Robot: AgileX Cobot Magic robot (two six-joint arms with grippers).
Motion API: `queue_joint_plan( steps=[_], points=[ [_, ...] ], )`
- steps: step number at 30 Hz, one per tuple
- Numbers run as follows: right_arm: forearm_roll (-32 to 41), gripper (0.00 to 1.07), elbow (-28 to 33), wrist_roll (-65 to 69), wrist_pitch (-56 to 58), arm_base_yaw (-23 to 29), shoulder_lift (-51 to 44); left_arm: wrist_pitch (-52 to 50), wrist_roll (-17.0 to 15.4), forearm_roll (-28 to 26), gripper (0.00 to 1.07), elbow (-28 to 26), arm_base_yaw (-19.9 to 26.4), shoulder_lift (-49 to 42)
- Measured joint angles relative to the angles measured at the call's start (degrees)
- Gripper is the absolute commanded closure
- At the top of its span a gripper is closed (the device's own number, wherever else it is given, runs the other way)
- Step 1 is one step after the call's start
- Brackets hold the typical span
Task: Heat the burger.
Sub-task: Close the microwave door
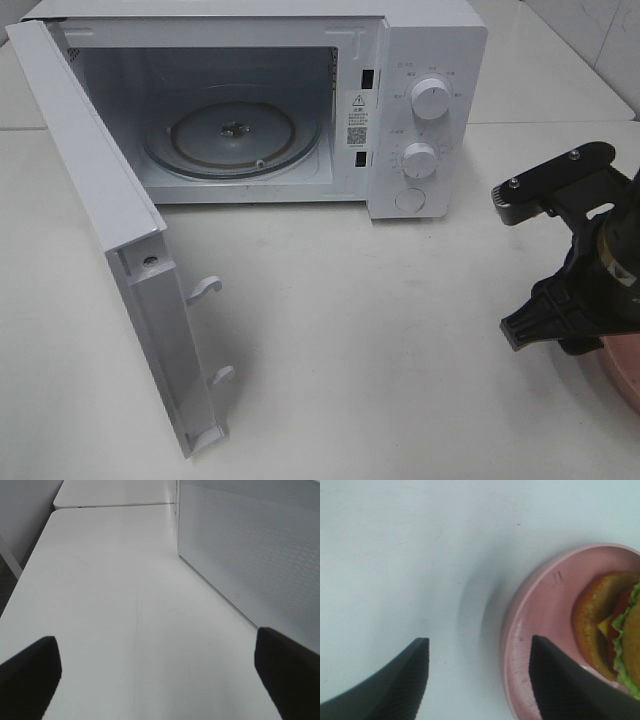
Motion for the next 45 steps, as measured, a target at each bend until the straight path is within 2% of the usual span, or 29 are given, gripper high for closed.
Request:
queue_joint_plan(
  steps=[1, 3, 4, 9, 16, 20, 25, 26, 29, 30, 32, 35, 37, 38, 40, 43, 45],
  points=[
    [5.61, 0.36, -0.57, -7.91, 0.17, 0.00, -2.86, 0.00, 0.00, 0.00, 0.03, 0.00, 0.00, 0.00],
    [7.68, 0.32, -0.74, -11.06, 0.29, 0.00, -4.30, 0.00, 0.00, 0.00, 0.03, 0.00, 0.00, 0.00],
    [12.49, 0.27, -1.03, -17.99, 0.74, 0.00, -6.88, 0.00, 0.00, 0.00, 0.03, 0.00, 0.00, 0.00],
    [18.56, 0.26, -1.20, -25.15, 4.47, 0.00, -13.64, 0.00, 0.00, 0.00, 0.03, 0.00, 0.00, 0.00],
    [19.94, 0.29, -2.18, -26.76, 12.09, 0.00, -21.83, 0.00, 0.00, 0.00, 0.03, 0.00, 0.00, 0.00],
    [20.00, 0.31, -2.18, -27.67, 16.96, 0.00, -30.02, 0.00, 0.00, 0.00, 0.03, 0.00, 0.00, 0.00],
    [20.05, 0.31, -1.32, -27.85, 18.51, 0.00, -38.27, 0.00, 0.00, 0.00, 0.03, 0.00, 0.00, 0.00],
    [20.11, 0.31, -0.34, -27.90, 18.56, 0.00, -42.97, 0.00, 0.00, 0.00, 0.03, 0.00, 0.00, 0.00],
    [20.57, 0.31, 1.43, -27.96, 18.56, 0.00, -49.10, 0.00, 0.00, 0.00, 0.03, 0.00, 0.00, 0.00],
    [20.57, 0.31, 1.43, -27.96, 18.56, 0.00, -49.10, 0.00, 0.00, 0.00, 0.03, 0.00, 0.00, 0.00],
    [22.00, 0.31, 3.38, -27.96, 18.33, -1.26, -54.49, 0.00, 0.00, 0.00, 0.03, 0.00, 0.00, 0.00],
    [23.20, 0.31, 4.76, -27.96, 17.76, -3.04, -57.75, 0.00, 0.00, 0.00, 0.03, 0.00, 0.00, 0.00],
    [24.41, 0.31, 6.65, -28.25, 16.50, -6.76, -62.05, 0.00, 0.00, 0.00, 0.03, 0.00, 0.00, 0.00],
    [24.41, 0.31, 6.65, -28.25, 16.50, -6.76, -62.05, 0.00, 0.00, 0.00, 0.03, 0.00, 0.00, 0.00],
    [25.90, 0.31, 7.79, -30.65, 15.58, -11.69, -66.98, 0.00, 0.00, 0.00, 0.03, 0.00, 0.00, 0.00],
    [26.13, 0.31, 7.79, -31.28, 15.47, -13.06, -67.84, 0.00, 0.00, 0.00, 0.03, 0.00, 0.00, 0.00],
    [27.79, 0.31, 8.08, -34.84, 15.24, -17.13, -71.56, 0.00, 0.00, 0.00, 0.03, 0.00, 0.00, 0.00]
  ],
)
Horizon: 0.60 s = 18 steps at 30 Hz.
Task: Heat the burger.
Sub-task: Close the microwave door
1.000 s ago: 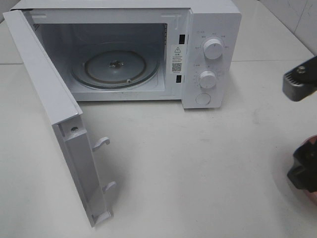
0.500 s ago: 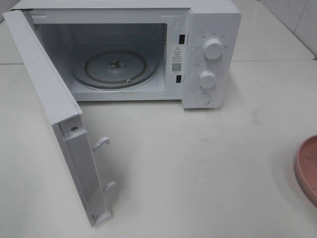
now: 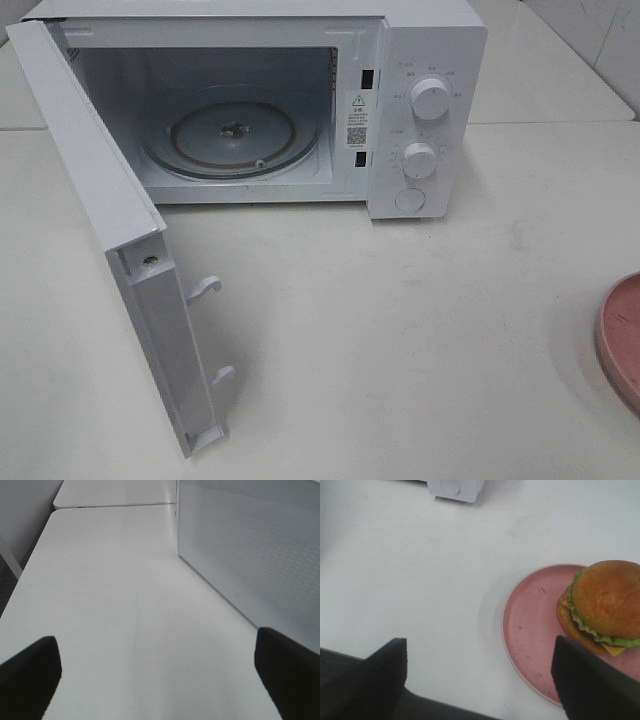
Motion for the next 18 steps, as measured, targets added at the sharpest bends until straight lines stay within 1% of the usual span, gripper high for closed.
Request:
queue_joint_plan(
  steps=[3, 5, 6, 8, 13, 18],
  points=[
    [0.46, 0.31, 0.06, -0.52, 0.00, -0.80, -0.92, 0.00, 0.00, 0.00, 0.03, 0.00, 0.00, 0.00],
    [1.32, 0.31, 0.17, -1.72, 0.00, -2.98, -3.61, 0.00, 0.00, 0.00, 0.03, 0.00, 0.00, 0.00],
    [1.32, 0.31, 0.17, -1.72, 0.00, -2.98, -3.61, 0.00, 0.00, 0.00, 0.03, 0.00, 0.00, 0.00],
    [1.78, 0.31, 0.17, -1.89, 0.00, -5.21, -7.28, 0.00, 0.00, 0.00, 0.03, 0.00, 0.00, 0.00],
    [1.95, 0.31, 0.17, -1.89, 0.00, -6.65, -8.14, 0.00, 0.00, 0.00, 0.03, 0.00, 0.00, 0.00],
    [1.95, 0.31, 0.17, -1.89, 0.00, -6.65, -8.14, 0.00, 0.00, 0.00, 0.03, 0.00, 0.00, 0.00]
  ],
)
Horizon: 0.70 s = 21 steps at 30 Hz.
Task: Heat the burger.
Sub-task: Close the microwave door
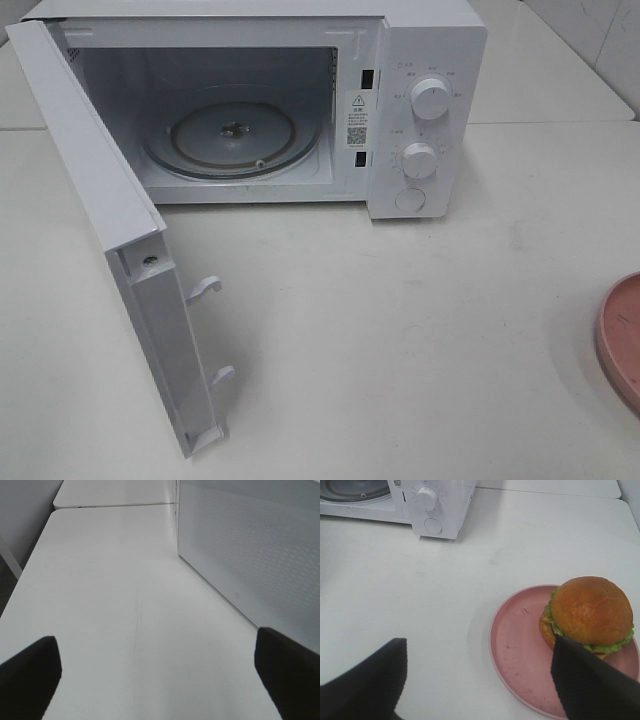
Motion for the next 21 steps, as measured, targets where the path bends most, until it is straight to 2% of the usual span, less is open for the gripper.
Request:
queue_joint_plan(
  steps=[21],
  points=[
    [0.00, 0.31, 0.00, 0.00, 0.00, 0.00, 0.00, 0.00, 0.00, 0.00, 0.03, 0.00, 0.00, 0.00]
  ],
)
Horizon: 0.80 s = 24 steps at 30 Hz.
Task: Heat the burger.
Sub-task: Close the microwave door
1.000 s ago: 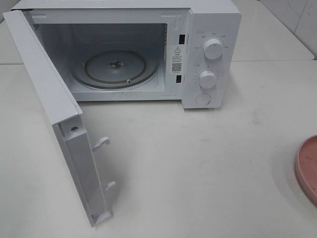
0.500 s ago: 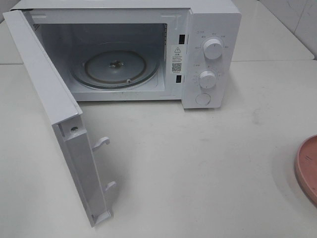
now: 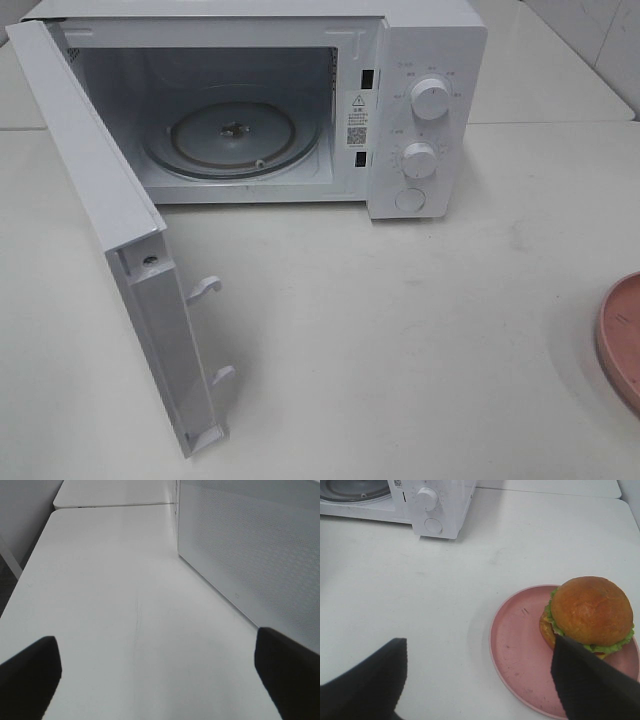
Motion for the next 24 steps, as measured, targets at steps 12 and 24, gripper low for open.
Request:
queue_joint_plan(
  steps=[12, 24],
  points=[
    [0.00, 0.31, 0.00, 0.00, 0.00, 0.00, 0.00, 0.00, 0.00, 0.00, 0.03, 0.00, 0.00, 0.00],
    [0.00, 0.31, 0.00, 0.00, 0.00, 0.00, 0.00, 0.00, 0.00, -0.29, 0.03, 0.00, 0.00, 0.00]
  ],
)
